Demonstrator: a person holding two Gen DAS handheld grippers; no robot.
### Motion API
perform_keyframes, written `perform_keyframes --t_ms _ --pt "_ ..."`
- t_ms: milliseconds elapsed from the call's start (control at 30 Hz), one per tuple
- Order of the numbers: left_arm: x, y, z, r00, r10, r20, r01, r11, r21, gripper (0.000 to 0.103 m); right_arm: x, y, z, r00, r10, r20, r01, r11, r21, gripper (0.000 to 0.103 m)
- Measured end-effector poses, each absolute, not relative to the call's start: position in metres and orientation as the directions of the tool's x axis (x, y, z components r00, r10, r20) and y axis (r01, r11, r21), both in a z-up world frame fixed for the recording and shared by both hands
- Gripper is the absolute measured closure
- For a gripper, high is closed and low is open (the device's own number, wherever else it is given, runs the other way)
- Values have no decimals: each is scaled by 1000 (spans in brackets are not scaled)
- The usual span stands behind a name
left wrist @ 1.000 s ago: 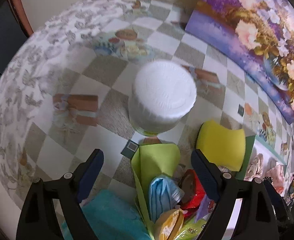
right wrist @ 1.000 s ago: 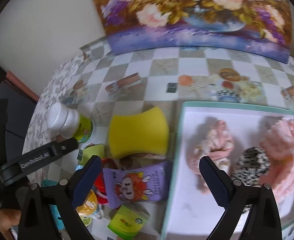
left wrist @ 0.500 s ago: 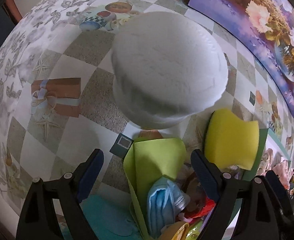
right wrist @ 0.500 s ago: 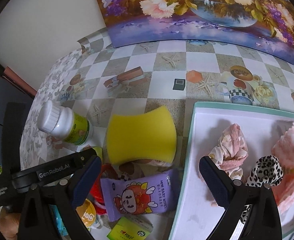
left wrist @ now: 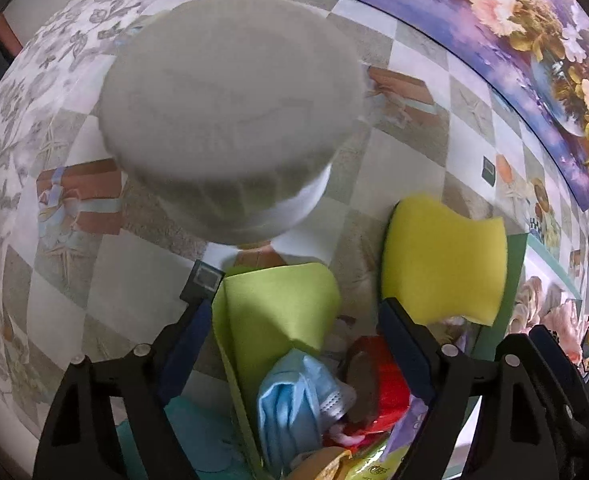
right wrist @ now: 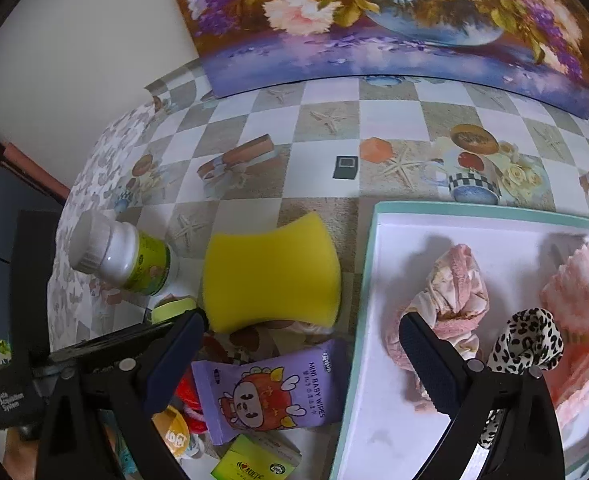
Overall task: Organize soft objects
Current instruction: 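Grasp the yellow sponge with the right tool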
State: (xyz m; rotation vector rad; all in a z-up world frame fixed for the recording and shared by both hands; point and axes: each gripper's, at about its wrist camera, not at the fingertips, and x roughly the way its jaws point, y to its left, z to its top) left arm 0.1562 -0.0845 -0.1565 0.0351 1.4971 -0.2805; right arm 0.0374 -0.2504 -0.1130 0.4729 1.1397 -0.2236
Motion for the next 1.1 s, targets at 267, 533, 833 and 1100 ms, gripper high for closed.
perform_keyframes --t_ms 267,533,833,1100 --pt "157 -77 -162 55 -146 -988 184 974 -133 27 43 -244 -113 420 84 -903 370 894 255 3" --pt "167 -45 -151 112 -165 -980 75 985 -157 27 59 -229 -117 422 87 -902 305 924 232 3" --pt "170 -20 -143 135 -186 -973 8 982 -186 27 73 -221 -135 387 83 -918 283 937 204 3" --pt "166 -21 -138 130 -192 -973 4 981 -193 27 81 -208 -147 368 46 -929 247 958 145 3"
